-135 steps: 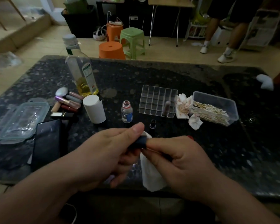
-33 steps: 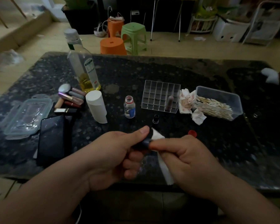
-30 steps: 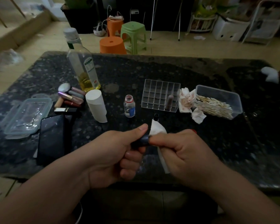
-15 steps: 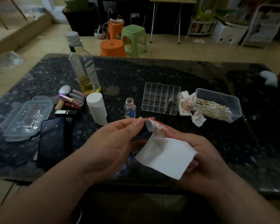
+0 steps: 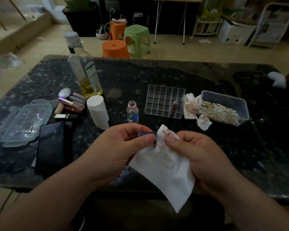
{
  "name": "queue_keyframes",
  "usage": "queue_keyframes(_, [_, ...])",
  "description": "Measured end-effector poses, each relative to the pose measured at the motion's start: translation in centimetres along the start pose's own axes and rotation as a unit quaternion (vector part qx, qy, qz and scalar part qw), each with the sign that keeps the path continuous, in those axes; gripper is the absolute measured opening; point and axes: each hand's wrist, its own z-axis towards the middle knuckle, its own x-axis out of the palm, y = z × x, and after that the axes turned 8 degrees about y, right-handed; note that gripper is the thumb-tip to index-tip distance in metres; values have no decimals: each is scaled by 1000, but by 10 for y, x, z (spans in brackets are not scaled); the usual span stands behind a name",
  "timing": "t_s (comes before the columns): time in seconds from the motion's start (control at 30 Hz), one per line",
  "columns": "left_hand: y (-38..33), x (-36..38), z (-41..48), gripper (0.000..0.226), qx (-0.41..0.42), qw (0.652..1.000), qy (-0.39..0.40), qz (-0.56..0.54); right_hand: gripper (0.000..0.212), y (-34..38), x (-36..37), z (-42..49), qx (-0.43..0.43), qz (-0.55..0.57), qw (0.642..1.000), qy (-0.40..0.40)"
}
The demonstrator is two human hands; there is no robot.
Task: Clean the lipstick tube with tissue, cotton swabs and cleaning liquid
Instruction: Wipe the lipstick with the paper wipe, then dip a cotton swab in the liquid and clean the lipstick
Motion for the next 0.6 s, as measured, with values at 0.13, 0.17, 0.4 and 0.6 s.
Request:
queue_keyframes(0.13, [8, -4, 9, 14, -62, 991, -41, 114, 43, 3, -27, 9, 21, -373, 928, -21])
queue_keyframes(0.17, [9, -4, 11, 14, -69, 986, -53, 140, 45, 3, -34, 12, 42, -395, 917, -22])
queue_keyframes(0.4, [13, -12, 37, 9, -81, 988, -99, 85, 24, -7, -58, 39, 97, -480, 871, -48])
queue_keyframes(0.6, [14, -20, 50, 16, -96, 984, -115, -97, 14, -16, -60, 67, 112, -447, 887, -28])
